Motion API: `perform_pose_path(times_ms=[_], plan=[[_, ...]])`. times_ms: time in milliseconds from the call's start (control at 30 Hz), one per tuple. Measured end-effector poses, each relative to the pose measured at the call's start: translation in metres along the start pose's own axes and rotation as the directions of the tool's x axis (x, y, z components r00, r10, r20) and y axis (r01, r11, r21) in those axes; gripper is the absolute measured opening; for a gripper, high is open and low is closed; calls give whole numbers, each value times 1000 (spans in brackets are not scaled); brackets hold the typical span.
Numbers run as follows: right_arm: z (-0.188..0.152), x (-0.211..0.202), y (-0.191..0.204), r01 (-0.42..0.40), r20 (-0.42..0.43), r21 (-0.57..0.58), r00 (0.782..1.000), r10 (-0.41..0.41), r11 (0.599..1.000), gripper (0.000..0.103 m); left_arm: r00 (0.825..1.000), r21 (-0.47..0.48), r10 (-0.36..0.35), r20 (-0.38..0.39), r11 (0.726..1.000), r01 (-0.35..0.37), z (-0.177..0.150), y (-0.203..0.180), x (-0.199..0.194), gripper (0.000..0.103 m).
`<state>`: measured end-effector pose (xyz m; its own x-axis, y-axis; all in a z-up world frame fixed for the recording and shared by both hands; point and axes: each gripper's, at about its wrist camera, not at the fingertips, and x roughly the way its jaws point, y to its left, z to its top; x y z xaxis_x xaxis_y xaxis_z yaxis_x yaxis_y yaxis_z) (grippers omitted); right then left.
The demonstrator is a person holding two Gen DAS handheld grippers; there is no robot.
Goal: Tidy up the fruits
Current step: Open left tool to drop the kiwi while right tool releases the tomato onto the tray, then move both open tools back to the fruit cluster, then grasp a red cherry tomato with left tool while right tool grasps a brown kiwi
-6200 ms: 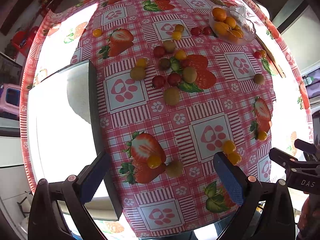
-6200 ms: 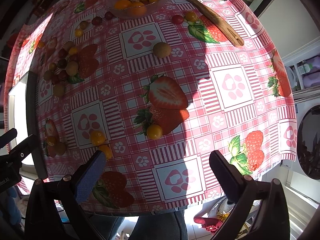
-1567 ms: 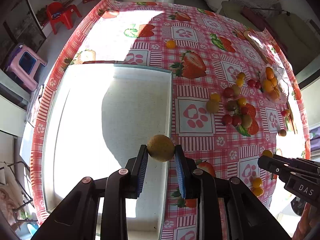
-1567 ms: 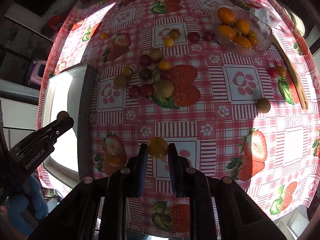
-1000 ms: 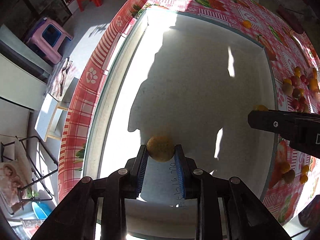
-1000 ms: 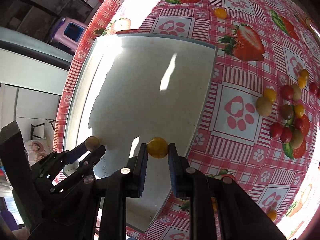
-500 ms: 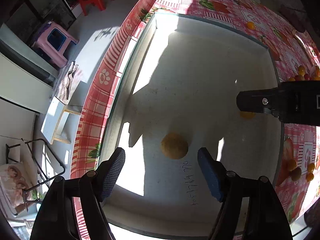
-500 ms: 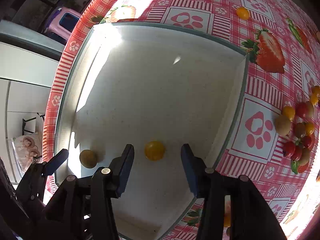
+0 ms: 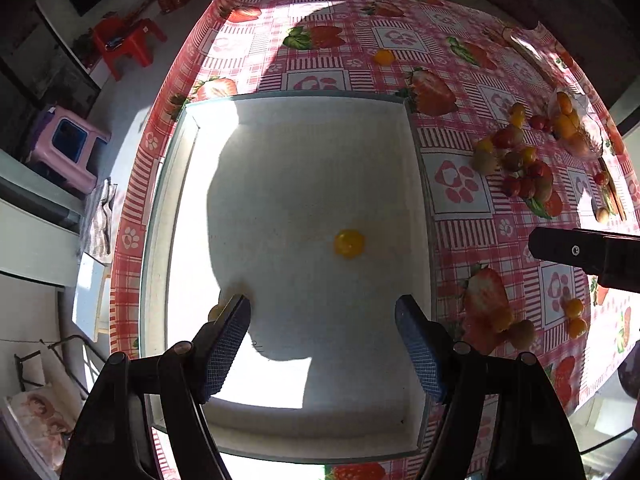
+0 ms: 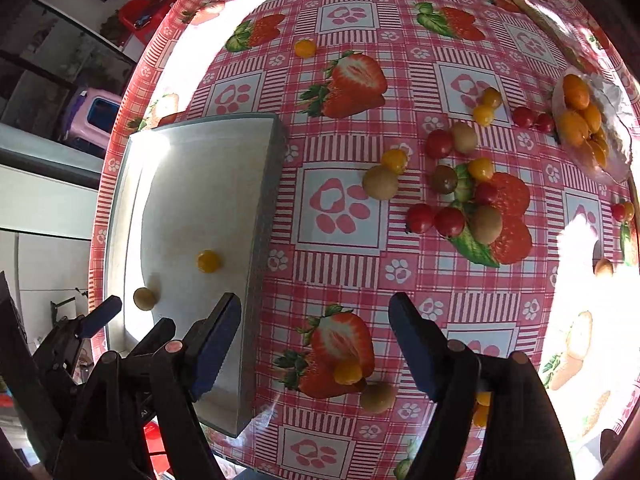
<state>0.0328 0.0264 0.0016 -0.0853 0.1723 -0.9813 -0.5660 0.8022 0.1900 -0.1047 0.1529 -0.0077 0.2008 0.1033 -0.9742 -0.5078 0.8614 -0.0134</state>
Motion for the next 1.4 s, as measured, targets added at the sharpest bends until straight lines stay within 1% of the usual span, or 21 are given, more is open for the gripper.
perform_pose_path(times_ms=[133, 267, 333, 433, 567, 733, 867, 933, 967, 1067, 1167, 1233, 1267, 1333, 1367, 1400], plan=[[-24, 0, -54, 49, -1, 127, 999, -49, 991, 80, 999, 75, -47, 11, 996, 46, 14, -42, -11, 76], [-44, -13, -109, 79, -6, 250, 997, -80, 965, 80, 996, 119, -87, 2, 989, 87, 26, -81, -10, 76], [-48, -15, -130, 92, -9, 290, 996, -93, 953, 80, 995, 133, -98, -3, 986, 97, 31, -97, -4, 76], [-48, -16, -153, 108, -11, 333, 994, -111, 937, 80, 996, 144, -89, -19, 985, 91, 40, -122, 11, 76], [-43, -12, -179, 124, -10, 353, 992, -129, 927, 79, 995, 137, -74, -64, 987, 82, 48, -140, 38, 76], [-33, -12, -203, 144, -13, 352, 989, -149, 925, 80, 993, 91, -66, -97, 993, 75, 58, -146, 62, 76], [-21, -8, -218, 165, -14, 324, 985, -169, 932, 80, 993, 68, -54, -105, 996, 61, 62, -148, 74, 75], [-15, -6, -225, 174, -17, 316, 984, -178, 933, 79, 993, 62, -53, -109, 996, 60, 64, -149, 78, 67], [-12, -5, -228, 177, -16, 314, 983, -181, 933, 79, 994, 67, -43, -105, 996, 51, 66, -152, 79, 67], [-2, -5, -236, 179, -8, 309, 983, -185, 934, 79, 995, 72, -45, -90, 996, 51, 70, -157, 79, 67], [5, -6, -239, 176, -2, 301, 983, -184, 937, 72, 996, 64, -41, -81, 997, 46, 75, -162, 79, 67], [8, -6, -240, 173, -2, 296, 984, -180, 940, 64, 997, 64, -42, -72, 997, 47, 81, -166, 78, 61], [11, -7, -239, 181, 1, 289, 982, -190, 940, 64, 997, 70, -46, -68, 996, 51, 83, -168, 78, 54], [17, -8, -234, 196, 5, 271, 979, -205, 942, 58, 997, 84, -52, -65, 995, 58, 88, -173, 77, 44], [19, -9, -231, 203, 6, 262, 977, -212, 943, 55, 996, 91, -55, -63, 994, 61, 91, -177, 75, 36], [20, -10, -229, 215, 6, 251, 975, -224, 944, 46, 996, 96, -58, -63, 993, 64, 94, -180, 74, 28]])
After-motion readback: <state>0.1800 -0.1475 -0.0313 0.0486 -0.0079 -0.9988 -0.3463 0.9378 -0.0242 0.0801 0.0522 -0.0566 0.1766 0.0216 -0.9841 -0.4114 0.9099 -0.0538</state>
